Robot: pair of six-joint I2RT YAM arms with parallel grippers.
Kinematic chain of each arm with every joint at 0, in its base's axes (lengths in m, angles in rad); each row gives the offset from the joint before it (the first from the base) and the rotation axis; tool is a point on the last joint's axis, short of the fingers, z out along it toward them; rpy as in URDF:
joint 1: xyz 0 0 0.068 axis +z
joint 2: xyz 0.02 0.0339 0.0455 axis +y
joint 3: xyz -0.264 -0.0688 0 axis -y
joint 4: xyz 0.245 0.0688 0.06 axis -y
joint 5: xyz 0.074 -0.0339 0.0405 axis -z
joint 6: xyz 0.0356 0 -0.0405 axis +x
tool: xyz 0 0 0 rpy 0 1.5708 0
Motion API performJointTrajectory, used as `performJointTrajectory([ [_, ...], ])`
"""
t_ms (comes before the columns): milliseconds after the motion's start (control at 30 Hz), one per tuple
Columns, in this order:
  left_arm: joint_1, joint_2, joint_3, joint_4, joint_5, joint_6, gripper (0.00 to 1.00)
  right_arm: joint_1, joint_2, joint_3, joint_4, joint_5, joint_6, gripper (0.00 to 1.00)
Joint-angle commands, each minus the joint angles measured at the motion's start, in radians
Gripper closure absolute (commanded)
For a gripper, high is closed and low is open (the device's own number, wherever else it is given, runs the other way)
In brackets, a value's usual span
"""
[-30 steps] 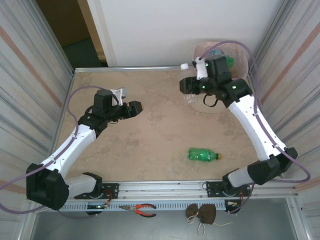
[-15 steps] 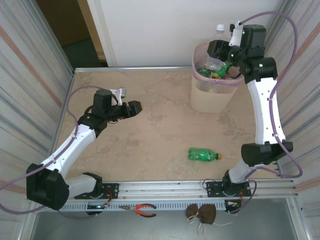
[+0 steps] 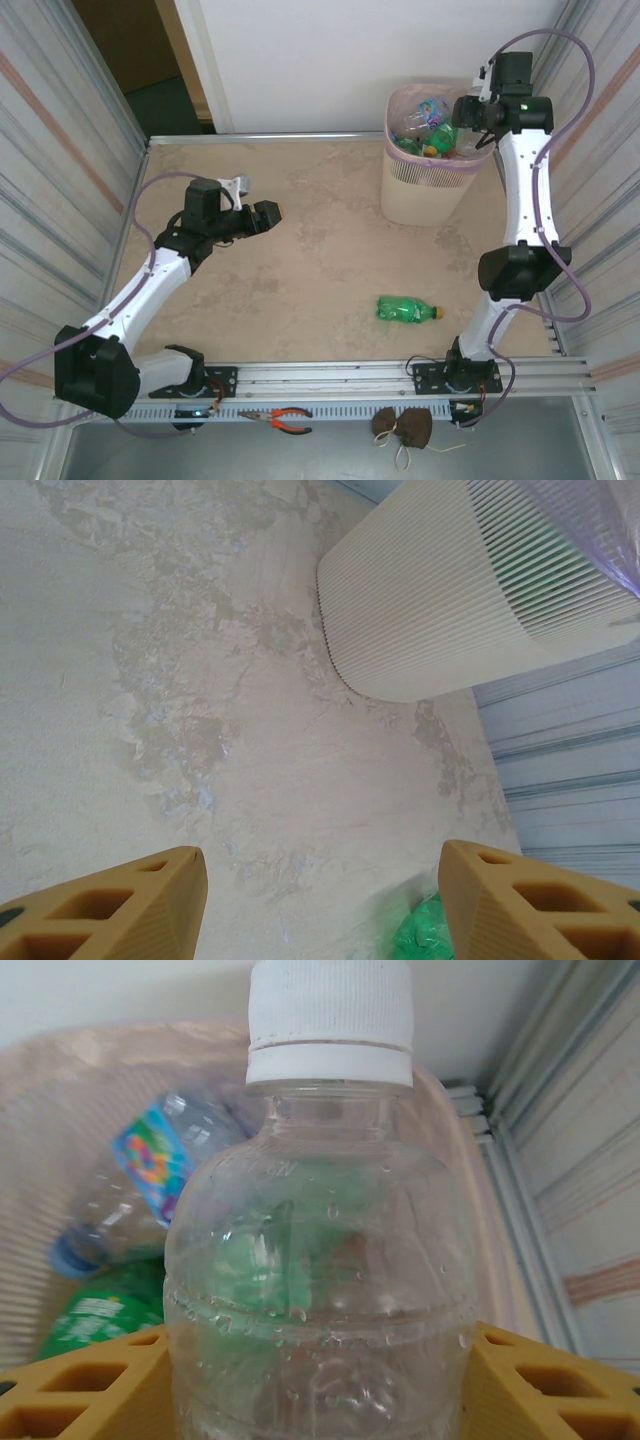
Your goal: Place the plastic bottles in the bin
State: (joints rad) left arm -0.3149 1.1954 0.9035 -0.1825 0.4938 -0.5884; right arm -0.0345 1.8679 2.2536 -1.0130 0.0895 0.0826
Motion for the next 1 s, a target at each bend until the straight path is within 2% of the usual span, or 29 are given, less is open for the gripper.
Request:
performJointTrajectory([
  [0,0.011,0.005,-0.01,0.024,0.019,0.009,0.37,-0.01,0.035,0.027,-0.058,0.08,-0.07,0.38],
  [300,0.016,0.022,-0.011,0.037,0.029,-0.001,0.38,-0.041,0.084,-0.074,-0.044,0.055,-0.048,0.37],
  [600,0.017,0.019,-0.013,0.037,0.032,-0.004,0.37,-0.033,0.029,-0.009,-0.05,-0.01,-0.021,0.19],
  [700,0.019,0.017,-0.014,0.044,0.033,-0.008,0.37,-0.028,-0.006,0.01,-0.04,-0.025,-0.011,0.16],
  [833,0.019,0.019,-0.014,0.053,0.037,-0.012,0.37,-0.029,-0.03,0.032,-0.038,-0.015,-0.009,0.21],
  [967,0.02,0.02,-0.011,0.052,0.04,-0.01,0.37,-0.037,-0.032,0.014,-0.045,0.007,-0.017,0.38],
])
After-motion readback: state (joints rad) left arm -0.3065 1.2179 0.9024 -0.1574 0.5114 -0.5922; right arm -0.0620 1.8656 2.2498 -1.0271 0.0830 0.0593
